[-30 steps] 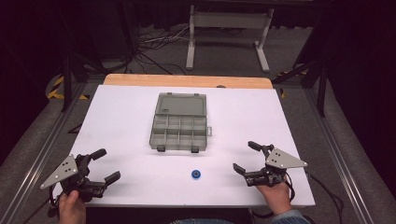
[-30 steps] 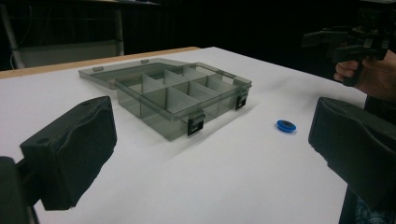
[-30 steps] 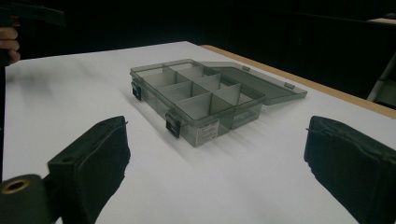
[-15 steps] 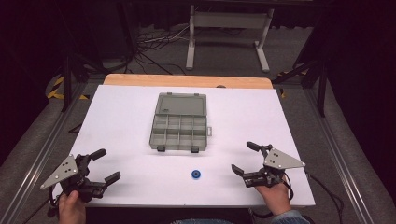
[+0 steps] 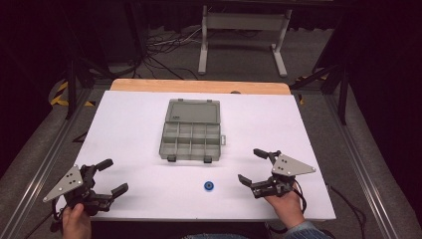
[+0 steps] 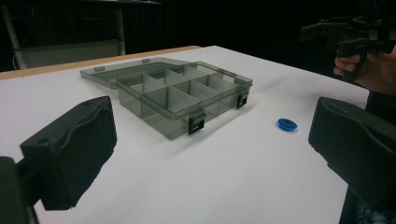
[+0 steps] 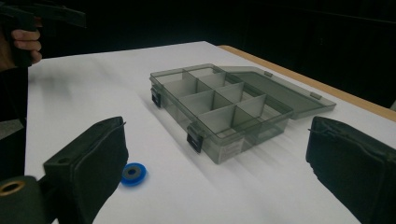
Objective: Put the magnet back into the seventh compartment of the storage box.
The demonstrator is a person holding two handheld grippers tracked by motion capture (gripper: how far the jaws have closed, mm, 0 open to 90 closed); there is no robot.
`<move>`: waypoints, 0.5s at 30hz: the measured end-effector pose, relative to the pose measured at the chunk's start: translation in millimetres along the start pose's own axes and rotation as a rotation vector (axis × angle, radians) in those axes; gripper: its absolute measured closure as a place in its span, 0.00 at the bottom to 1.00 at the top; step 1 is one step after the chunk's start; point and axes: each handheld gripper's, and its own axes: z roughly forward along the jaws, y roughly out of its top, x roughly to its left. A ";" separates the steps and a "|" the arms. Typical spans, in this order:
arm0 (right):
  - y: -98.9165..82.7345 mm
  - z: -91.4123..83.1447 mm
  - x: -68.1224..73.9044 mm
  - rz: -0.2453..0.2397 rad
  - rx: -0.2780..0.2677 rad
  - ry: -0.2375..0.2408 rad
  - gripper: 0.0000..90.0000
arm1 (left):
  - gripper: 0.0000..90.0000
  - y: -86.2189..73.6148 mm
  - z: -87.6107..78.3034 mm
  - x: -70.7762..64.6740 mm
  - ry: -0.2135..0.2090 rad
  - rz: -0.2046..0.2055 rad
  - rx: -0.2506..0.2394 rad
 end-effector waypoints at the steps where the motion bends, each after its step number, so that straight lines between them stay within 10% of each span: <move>1: 1.8 4.0 0.4 0.002 0.000 0.012 0.07 | 0.02 0.0 0.2 -0.2 0.000 0.000 0.001; 15: 22.8 34.4 10.8 -0.025 -0.004 0.082 0.04 | 0.02 0.1 -0.1 0.7 0.001 0.000 0.000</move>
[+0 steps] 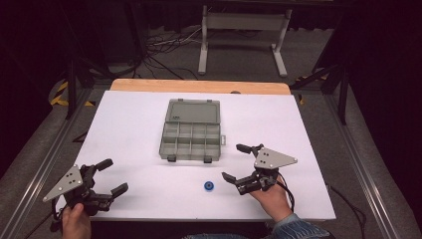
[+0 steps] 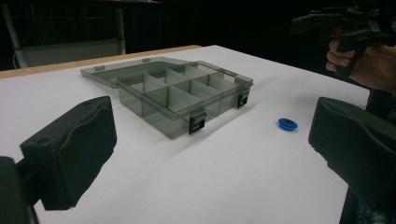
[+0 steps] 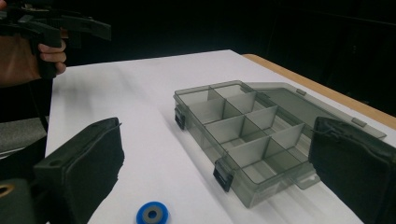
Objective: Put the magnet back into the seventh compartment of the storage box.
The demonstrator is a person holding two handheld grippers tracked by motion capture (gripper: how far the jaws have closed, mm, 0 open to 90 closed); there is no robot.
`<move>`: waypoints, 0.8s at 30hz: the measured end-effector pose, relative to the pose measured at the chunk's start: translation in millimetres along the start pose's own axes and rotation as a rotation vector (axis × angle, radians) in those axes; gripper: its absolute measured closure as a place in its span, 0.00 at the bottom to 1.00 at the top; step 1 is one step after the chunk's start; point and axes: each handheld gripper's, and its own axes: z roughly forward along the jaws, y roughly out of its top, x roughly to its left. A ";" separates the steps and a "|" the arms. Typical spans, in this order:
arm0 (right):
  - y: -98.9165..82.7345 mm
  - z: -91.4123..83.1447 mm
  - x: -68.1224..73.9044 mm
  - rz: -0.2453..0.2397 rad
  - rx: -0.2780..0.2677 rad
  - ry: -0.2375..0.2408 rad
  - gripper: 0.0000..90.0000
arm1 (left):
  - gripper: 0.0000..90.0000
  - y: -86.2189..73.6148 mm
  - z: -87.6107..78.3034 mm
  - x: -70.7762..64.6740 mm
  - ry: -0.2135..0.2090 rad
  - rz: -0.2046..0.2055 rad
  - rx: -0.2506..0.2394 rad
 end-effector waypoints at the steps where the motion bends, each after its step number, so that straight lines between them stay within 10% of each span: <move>1: 1.5 2.7 0.1 0.002 -0.003 0.005 0.03 | 0.02 0.0 -0.1 -0.1 0.000 0.000 0.000; 14: 20.9 15.5 5.1 -0.018 0.047 0.068 0.04 | 0.02 -0.3 -0.3 0.2 0.002 0.001 -0.002; 24: 37.0 31.9 11.8 -0.079 0.201 0.128 0.07 | 0.02 -0.2 -0.1 -0.4 0.001 -0.004 0.001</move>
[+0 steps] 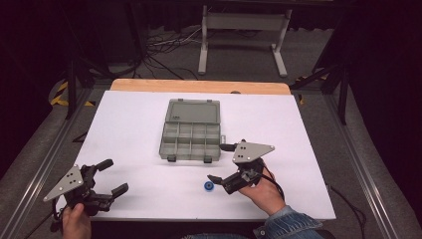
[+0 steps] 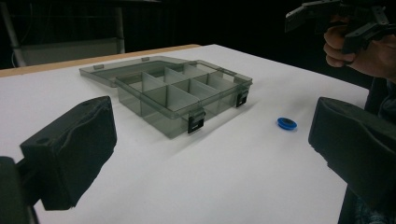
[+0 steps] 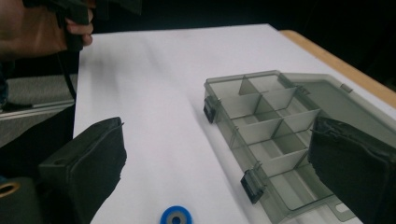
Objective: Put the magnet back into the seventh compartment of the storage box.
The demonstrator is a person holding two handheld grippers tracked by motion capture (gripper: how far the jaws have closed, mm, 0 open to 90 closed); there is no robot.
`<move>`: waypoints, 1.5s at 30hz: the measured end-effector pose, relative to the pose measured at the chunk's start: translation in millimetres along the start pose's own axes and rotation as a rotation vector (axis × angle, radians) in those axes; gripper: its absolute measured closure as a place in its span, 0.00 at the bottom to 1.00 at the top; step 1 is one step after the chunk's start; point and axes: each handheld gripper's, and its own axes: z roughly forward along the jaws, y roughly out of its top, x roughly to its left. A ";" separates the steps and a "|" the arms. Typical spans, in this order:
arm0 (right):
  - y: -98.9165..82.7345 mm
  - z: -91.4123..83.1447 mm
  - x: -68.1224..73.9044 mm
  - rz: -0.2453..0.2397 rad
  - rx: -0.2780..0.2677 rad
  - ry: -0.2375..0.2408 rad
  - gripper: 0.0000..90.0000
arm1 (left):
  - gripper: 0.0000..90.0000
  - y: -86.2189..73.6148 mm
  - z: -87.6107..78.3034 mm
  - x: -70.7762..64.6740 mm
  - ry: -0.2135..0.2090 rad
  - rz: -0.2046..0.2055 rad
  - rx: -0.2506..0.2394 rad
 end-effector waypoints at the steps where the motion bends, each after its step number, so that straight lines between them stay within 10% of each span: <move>1: 2.3 2.4 0.3 -0.006 0.030 0.004 0.09 | 0.02 -0.2 0.2 0.0 0.000 -0.001 -0.006; 12: 21.0 25.5 4.6 -0.047 0.410 0.039 0.15 | 0.02 -0.2 -1.0 0.9 0.000 -0.001 -0.005; 18: 29.7 33.5 9.8 -0.089 0.521 0.044 0.15 | 0.02 0.0 -0.2 0.7 -0.002 0.003 -0.003; 32: 39.8 48.0 7.2 -0.058 0.695 0.091 0.14 | 0.02 0.0 -1.1 1.0 -0.001 -0.001 -0.005; 45: 24.2 62.7 5.7 -0.036 0.670 0.120 0.17 | 0.02 0.0 -1.2 0.9 -0.003 -0.003 -0.006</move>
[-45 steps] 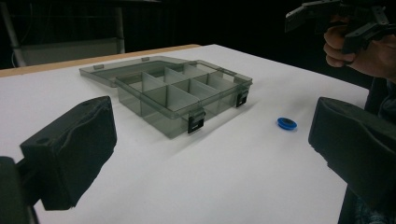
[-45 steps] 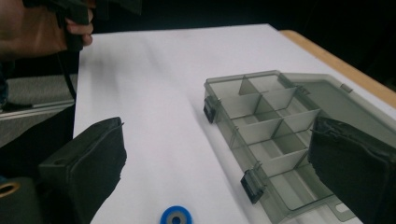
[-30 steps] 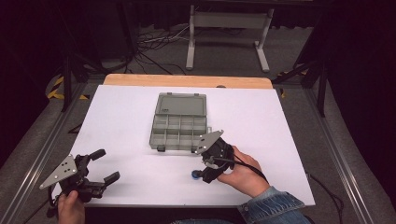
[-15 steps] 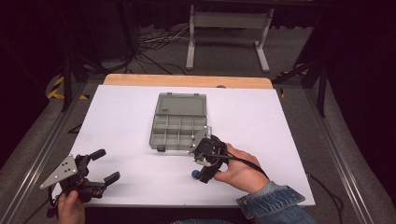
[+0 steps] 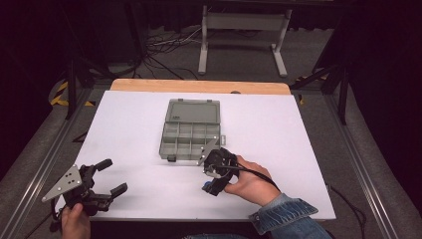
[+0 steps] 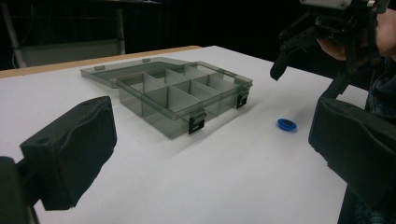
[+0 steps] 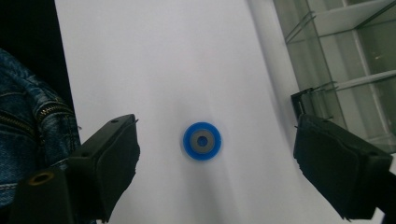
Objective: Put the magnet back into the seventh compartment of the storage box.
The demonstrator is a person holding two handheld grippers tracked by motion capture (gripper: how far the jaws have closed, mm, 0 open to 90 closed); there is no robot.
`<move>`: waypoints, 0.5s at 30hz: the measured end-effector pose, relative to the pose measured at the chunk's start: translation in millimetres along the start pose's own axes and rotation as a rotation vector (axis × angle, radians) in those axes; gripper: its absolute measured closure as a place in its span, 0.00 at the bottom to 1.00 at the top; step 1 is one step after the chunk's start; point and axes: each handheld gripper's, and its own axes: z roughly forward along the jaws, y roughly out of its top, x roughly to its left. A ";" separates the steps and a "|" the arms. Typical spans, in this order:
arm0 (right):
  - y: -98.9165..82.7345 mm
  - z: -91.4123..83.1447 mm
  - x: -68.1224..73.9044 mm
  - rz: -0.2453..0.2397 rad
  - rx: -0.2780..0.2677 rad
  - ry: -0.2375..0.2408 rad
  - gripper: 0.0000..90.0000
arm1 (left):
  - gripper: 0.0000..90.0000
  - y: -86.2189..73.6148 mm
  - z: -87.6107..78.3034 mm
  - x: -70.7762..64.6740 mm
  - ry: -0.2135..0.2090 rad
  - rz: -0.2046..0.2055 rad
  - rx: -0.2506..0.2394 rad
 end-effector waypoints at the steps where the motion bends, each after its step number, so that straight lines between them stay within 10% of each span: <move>1: -0.2 2.0 0.1 0.000 0.004 0.004 0.17 | 0.02 0.0 0.0 0.0 0.001 0.000 0.001; 15: -1.2 31.0 1.2 -0.005 0.070 0.034 0.21 | 0.02 0.1 -0.5 0.2 0.002 0.003 -0.001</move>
